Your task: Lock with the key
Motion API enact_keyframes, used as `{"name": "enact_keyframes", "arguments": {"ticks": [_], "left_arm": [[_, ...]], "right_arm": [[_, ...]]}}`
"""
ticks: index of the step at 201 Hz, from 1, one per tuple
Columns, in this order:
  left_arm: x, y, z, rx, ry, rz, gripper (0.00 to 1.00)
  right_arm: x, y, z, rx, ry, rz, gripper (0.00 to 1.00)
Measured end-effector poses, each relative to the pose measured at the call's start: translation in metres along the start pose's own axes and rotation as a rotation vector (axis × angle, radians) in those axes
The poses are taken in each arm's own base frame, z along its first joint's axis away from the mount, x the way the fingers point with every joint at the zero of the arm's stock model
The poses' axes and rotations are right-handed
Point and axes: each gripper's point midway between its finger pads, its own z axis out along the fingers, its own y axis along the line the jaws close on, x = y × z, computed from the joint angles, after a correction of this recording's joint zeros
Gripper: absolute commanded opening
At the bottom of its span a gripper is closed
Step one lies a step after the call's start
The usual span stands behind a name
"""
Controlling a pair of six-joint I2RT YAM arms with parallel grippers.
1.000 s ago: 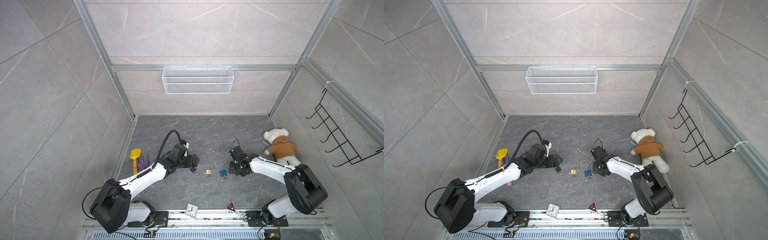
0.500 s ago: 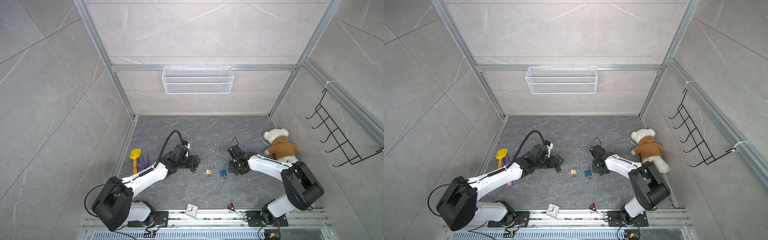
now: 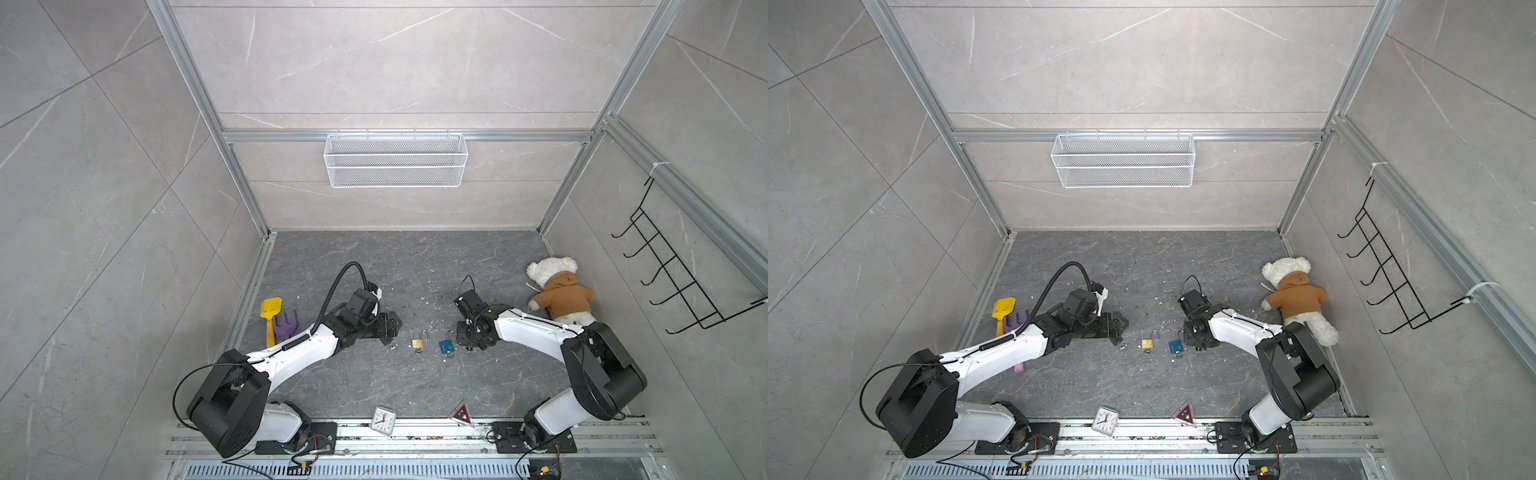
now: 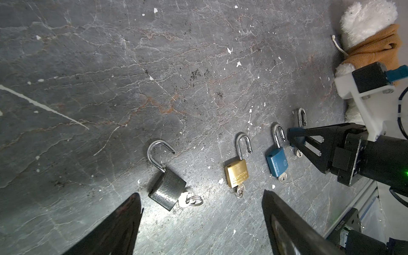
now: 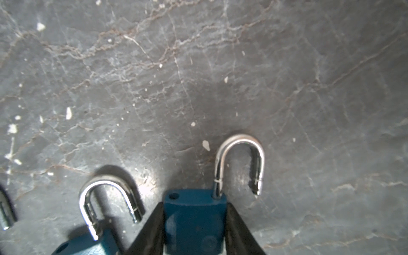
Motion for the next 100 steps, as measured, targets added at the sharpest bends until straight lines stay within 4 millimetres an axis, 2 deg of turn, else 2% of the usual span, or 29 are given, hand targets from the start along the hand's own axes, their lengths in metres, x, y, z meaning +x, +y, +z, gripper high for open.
{"name": "enact_keyframes", "arguments": {"ticks": [29, 100], "left_arm": [[0.0028, 0.0004, 0.0026, -0.003, 0.010, 0.001, 0.88], [0.0046, -0.0050, 0.0059, 0.010, 0.012, 0.013, 0.85]], "right_arm": [[0.0000, 0.0000, 0.0000, 0.000, 0.000, 0.000, 0.30], [0.0016, 0.0004, -0.0025, -0.005, 0.004, -0.025, 0.25]]}}
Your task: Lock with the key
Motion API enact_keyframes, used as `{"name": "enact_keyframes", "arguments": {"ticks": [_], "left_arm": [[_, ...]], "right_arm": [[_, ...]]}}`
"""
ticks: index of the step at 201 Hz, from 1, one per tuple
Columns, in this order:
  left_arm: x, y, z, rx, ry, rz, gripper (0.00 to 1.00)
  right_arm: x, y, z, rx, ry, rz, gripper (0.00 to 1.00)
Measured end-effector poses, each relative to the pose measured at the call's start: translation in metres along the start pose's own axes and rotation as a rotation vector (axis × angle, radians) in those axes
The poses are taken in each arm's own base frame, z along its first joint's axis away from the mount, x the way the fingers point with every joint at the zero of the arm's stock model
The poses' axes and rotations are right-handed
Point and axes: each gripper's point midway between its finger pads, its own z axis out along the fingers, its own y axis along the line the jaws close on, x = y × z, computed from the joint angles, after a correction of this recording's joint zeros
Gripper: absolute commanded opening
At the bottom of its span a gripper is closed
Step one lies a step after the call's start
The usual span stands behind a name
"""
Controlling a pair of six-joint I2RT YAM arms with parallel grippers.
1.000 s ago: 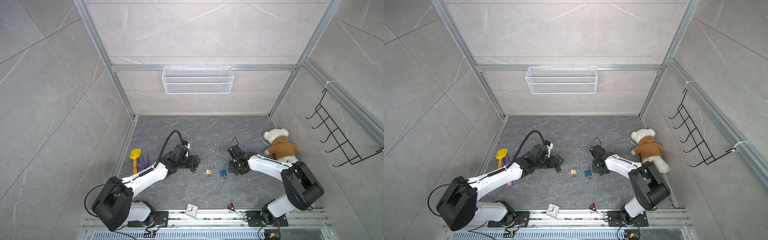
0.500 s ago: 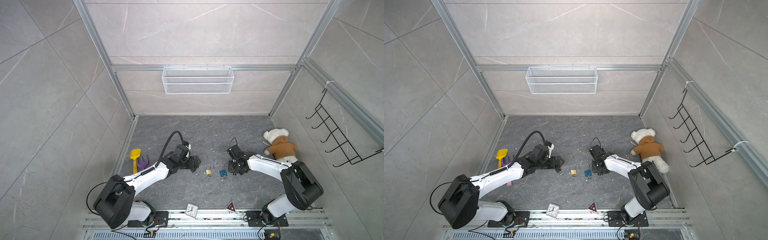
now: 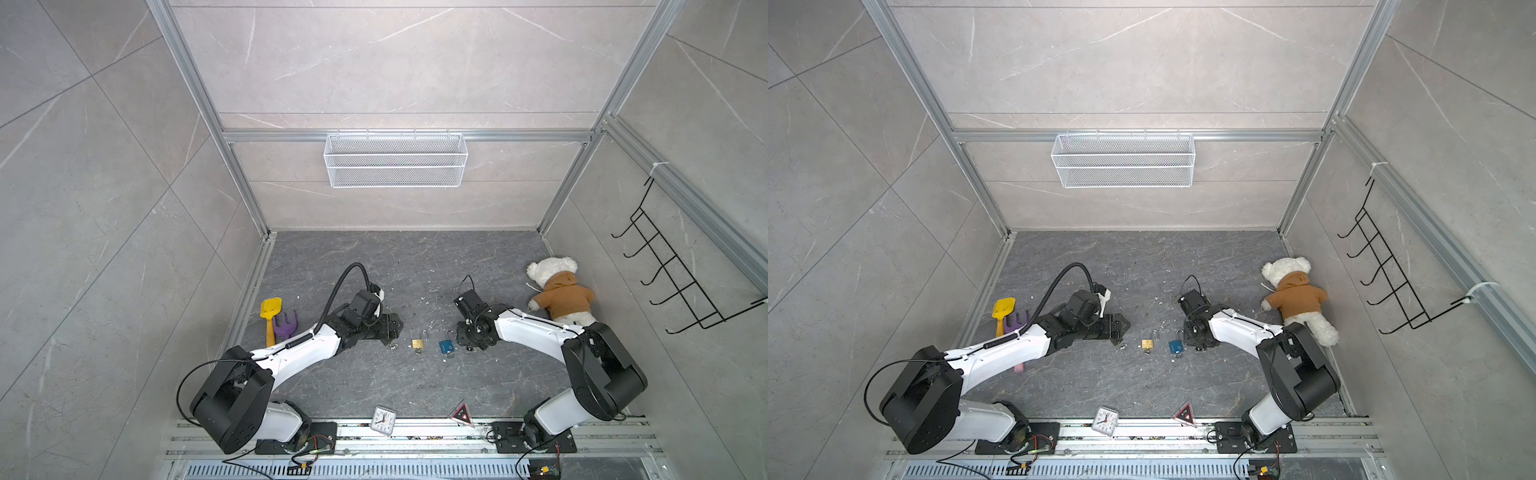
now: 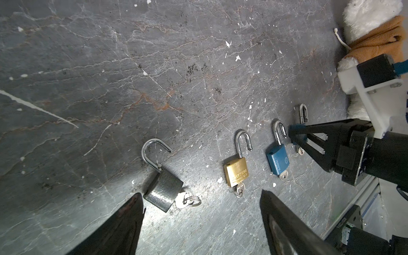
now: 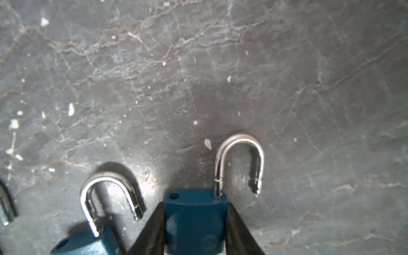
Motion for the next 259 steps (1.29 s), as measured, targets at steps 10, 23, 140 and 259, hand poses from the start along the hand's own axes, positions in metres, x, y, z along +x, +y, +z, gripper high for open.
{"name": "enact_keyframes", "arguments": {"ticks": [10, 23, 140, 259], "left_arm": [[0.000, -0.001, 0.000, 0.004, -0.002, 0.002, 0.85], [0.000, -0.002, 0.001, 0.007, -0.001, 0.005, 0.85], [-0.005, -0.023, 0.005, 0.107, -0.011, 0.019, 0.83], [-0.004, -0.035, 0.017, 0.176, 0.005, -0.018, 0.81]], "right_arm": [[0.001, 0.000, -0.002, -0.004, 0.002, -0.006, 0.24], [0.001, 0.002, -0.005, -0.011, -0.001, -0.014, 0.24], [-0.006, 0.062, -0.056, -0.232, -0.085, -0.166, 0.23], [0.004, 0.137, -0.097, -0.509, -0.192, -0.385, 0.24]]}}
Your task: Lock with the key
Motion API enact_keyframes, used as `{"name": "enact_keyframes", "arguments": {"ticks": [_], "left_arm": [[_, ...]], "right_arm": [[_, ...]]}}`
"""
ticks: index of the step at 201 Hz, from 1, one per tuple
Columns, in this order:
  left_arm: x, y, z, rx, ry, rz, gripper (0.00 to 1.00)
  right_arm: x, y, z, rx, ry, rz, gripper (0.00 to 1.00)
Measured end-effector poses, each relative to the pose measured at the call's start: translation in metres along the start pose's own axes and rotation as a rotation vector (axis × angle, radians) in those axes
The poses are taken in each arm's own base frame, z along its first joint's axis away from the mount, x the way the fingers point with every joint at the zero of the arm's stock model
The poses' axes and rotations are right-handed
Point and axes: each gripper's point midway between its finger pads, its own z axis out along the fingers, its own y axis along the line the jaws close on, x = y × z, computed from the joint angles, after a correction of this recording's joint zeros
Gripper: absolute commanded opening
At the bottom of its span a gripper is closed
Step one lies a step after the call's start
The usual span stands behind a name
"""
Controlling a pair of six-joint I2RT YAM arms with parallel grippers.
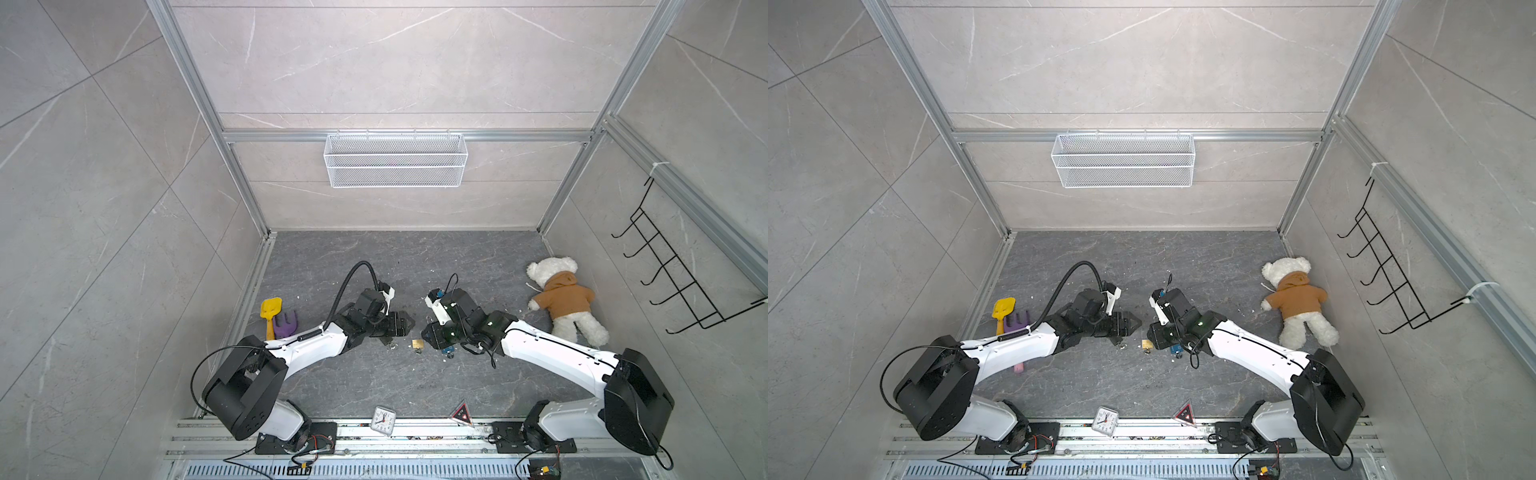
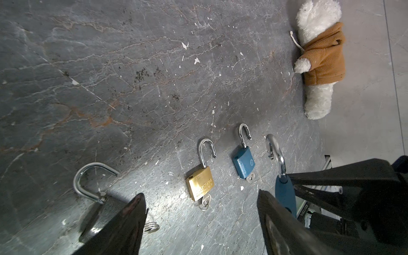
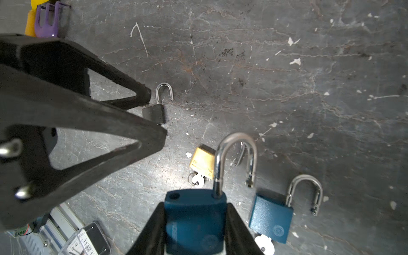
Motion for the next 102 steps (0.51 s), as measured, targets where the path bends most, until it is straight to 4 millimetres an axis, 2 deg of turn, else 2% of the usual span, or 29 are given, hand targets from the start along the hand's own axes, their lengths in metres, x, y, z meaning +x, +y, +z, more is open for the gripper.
{"name": "enact_keyframes", "arguments": {"ticks": [102], "left_arm": [[-0.003, -0.016, 0.008, 0.078, 0.001, -0.037, 0.77]], "right_arm": [[-0.005, 0.022, 0.008, -0.033, 0.014, -0.063, 0.23]]}}
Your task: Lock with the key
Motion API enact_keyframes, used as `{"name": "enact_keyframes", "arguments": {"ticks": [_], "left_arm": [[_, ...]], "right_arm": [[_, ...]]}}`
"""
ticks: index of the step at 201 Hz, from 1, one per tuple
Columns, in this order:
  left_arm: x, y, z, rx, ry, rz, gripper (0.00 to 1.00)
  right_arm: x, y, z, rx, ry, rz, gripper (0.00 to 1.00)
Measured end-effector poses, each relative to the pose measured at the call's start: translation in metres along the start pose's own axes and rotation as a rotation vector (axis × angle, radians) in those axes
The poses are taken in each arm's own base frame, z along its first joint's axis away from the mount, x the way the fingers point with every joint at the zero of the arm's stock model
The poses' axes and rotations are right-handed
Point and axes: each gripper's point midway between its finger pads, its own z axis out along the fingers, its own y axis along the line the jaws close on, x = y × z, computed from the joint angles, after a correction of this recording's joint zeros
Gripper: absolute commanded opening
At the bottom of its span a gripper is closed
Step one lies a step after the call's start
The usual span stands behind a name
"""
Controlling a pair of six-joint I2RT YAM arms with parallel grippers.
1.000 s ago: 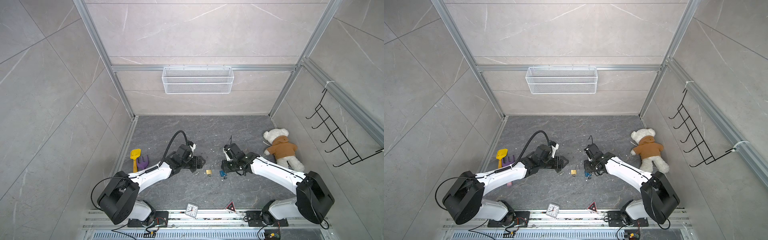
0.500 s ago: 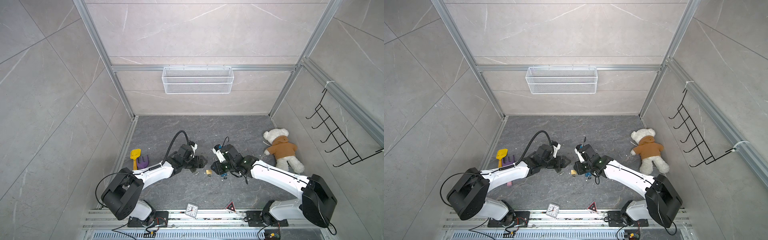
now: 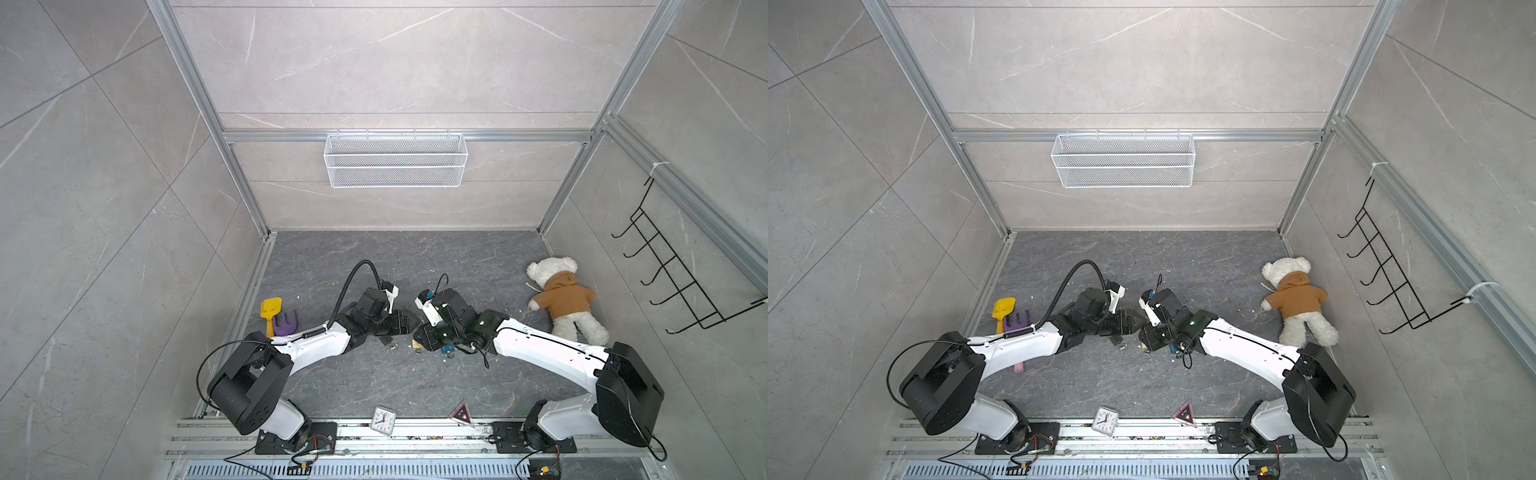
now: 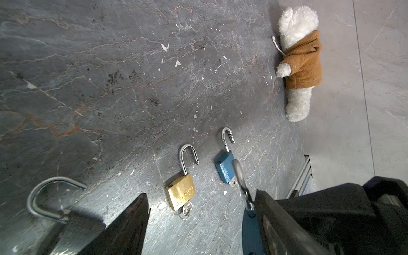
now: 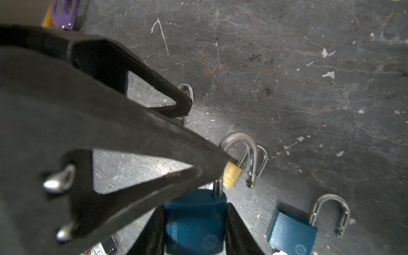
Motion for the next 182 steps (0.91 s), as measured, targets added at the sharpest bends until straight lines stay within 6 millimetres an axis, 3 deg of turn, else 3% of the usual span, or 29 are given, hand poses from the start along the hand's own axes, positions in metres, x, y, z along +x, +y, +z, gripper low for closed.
{"name": "enact_keyframes", "arguments": {"ticks": [52, 100, 117, 158, 182], "left_arm": [[-0.003, -0.008, 0.005, 0.031, 0.002, -0.011, 0.65], [0.000, -0.013, 0.010, 0.056, 0.021, -0.020, 0.35], [0.001, -0.015, 0.013, 0.065, 0.029, -0.021, 0.31], [-0.001, -0.024, 0.017, 0.104, 0.038, -0.027, 0.03], [-0.004, -0.026, 0.018, 0.115, 0.034, -0.033, 0.00]], "right_arm": [[-0.001, 0.008, 0.005, -0.004, 0.009, -0.024, 0.23], [-0.003, 0.010, 0.006, 0.005, 0.005, -0.035, 0.23], [-0.004, 0.010, 0.006, 0.007, 0.004, -0.039, 0.23], [-0.002, 0.007, 0.011, 0.019, 0.015, -0.044, 0.24], [-0.005, 0.006, 0.011, 0.030, 0.002, -0.037, 0.24]]}}
